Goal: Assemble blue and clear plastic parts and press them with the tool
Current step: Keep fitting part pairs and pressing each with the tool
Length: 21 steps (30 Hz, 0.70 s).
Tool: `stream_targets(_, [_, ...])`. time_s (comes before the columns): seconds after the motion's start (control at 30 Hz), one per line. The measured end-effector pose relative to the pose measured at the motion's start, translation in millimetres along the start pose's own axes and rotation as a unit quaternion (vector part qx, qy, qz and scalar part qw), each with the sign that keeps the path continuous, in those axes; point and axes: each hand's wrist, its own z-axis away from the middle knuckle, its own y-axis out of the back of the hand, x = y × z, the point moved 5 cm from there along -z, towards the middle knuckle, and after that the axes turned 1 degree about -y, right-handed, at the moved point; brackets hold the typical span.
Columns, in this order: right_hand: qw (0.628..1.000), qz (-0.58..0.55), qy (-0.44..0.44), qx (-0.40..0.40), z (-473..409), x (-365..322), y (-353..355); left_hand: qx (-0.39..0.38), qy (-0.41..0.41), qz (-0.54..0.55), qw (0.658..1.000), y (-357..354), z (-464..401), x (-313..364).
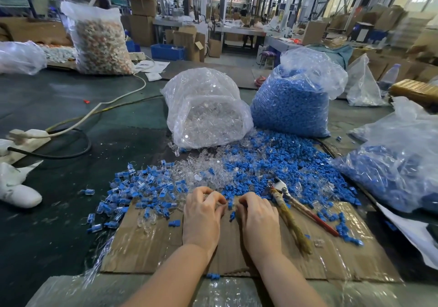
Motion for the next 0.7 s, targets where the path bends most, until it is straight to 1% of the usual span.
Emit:
stream_targets(0.23, [1.000, -0.018, -0.014, 0.006, 0.1, 4.7, -1.4, -0.027, -0.004, -0.033, 0.999, -3.0, 3.0, -0.8])
stream_targets(0.4, [1.000, -0.022, -0.017, 0.003, 0.0, 6.4, -1.6, 0.000, -0.037, -0.020, 0.999, 2.3, 5.4, 4.4])
stream_targets(0.5, [0.999, -0.034, -0.013, 0.017, 1.8, 5.6, 0.7, -0.015, -0.051, -0.006, 0.999, 1.3, 7.1, 6.6])
stream_targets(0.7, [0.999, -0.033, -0.007, 0.029, 3.1, 5.4, 1.6, -0.013, -0.011, 0.012, 1.000, 0.9, 7.5, 4.0])
